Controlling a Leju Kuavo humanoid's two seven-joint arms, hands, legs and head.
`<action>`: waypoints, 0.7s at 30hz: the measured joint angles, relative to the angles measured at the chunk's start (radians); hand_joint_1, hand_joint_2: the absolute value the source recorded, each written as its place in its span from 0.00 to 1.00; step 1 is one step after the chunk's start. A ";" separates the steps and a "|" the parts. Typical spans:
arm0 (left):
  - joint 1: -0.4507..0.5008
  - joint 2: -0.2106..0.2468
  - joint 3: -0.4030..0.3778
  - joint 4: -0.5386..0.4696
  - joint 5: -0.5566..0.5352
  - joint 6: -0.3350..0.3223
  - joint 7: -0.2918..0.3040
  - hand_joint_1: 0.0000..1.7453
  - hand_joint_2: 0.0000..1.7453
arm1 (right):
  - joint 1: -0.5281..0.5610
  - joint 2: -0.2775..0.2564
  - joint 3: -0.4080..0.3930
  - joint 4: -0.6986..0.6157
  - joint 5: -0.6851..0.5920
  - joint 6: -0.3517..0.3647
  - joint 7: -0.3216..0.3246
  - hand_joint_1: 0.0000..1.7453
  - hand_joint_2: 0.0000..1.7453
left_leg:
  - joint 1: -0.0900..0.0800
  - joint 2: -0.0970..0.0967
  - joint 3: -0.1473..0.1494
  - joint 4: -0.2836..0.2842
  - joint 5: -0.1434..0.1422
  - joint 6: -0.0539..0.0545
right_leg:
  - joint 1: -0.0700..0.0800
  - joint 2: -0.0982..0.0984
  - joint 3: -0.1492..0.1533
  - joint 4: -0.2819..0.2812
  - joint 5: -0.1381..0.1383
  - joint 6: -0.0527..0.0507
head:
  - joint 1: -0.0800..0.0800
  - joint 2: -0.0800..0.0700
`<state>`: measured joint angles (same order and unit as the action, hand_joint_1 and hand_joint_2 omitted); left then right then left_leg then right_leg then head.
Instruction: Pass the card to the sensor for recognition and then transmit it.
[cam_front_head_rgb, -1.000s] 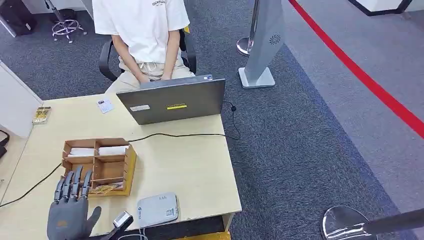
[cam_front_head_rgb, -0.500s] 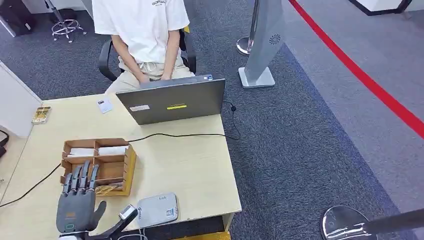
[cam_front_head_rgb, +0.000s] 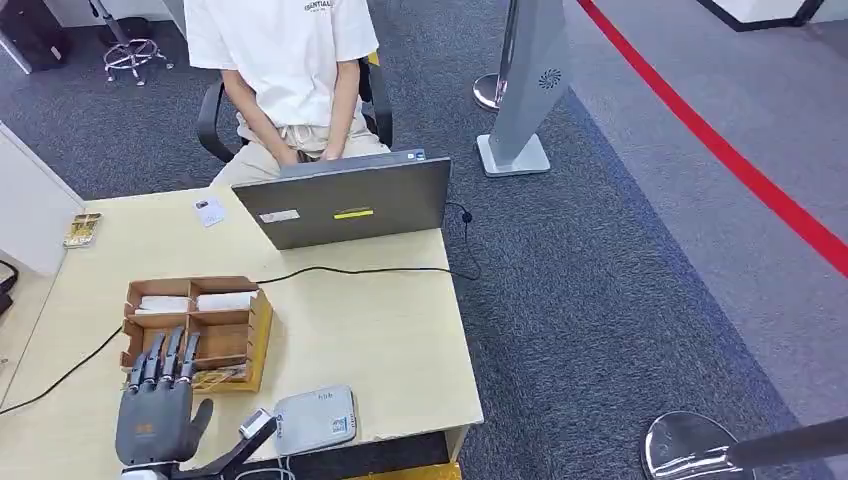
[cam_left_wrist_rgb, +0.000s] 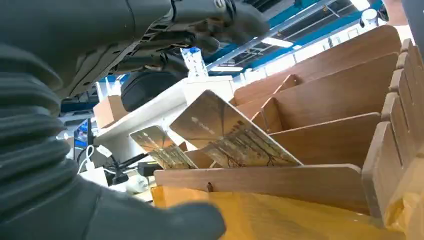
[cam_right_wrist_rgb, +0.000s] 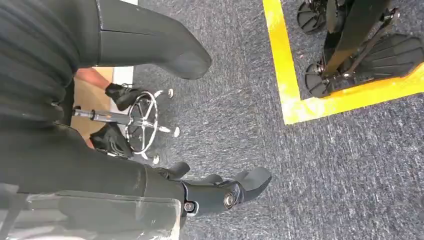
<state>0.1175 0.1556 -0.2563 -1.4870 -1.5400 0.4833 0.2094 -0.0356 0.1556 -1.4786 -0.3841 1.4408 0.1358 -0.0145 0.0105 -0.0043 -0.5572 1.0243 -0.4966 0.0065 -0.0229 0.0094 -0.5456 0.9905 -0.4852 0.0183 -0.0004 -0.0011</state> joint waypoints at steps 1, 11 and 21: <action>0.000 0.000 0.000 0.000 0.001 0.001 0.000 1.00 1.00 | 0.000 0.000 0.000 0.000 0.000 0.000 0.000 0.00 1.00 | 0.000 0.000 0.000 0.000 0.000 0.000 | 0.000 0.000 0.000 0.000 0.000 0.000 | 0.000 0.000; 0.000 0.000 0.002 0.002 0.016 0.009 -0.018 1.00 1.00 | 0.000 0.000 0.000 0.003 0.001 -0.014 0.000 0.00 1.00 | 0.000 0.000 0.000 0.000 0.000 0.000 | 0.000 0.000 0.000 0.000 0.000 0.000 | 0.000 0.000; 0.000 0.000 0.005 0.007 0.018 0.010 -0.018 1.00 1.00 | 0.000 0.000 0.000 0.005 0.002 -0.016 0.000 0.00 1.00 | 0.000 0.000 0.000 0.000 0.000 0.000 | 0.000 0.000 0.000 0.000 0.000 0.000 | 0.000 0.000</action>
<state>0.1178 0.1556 -0.2518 -1.4801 -1.5221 0.4936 0.1911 -0.0354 0.1553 -1.4786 -0.3792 1.4424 0.1194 -0.0145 0.0105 -0.0043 -0.5572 1.0243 -0.4966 0.0065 -0.0229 0.0094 -0.5456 0.9905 -0.4852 0.0183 -0.0004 -0.0011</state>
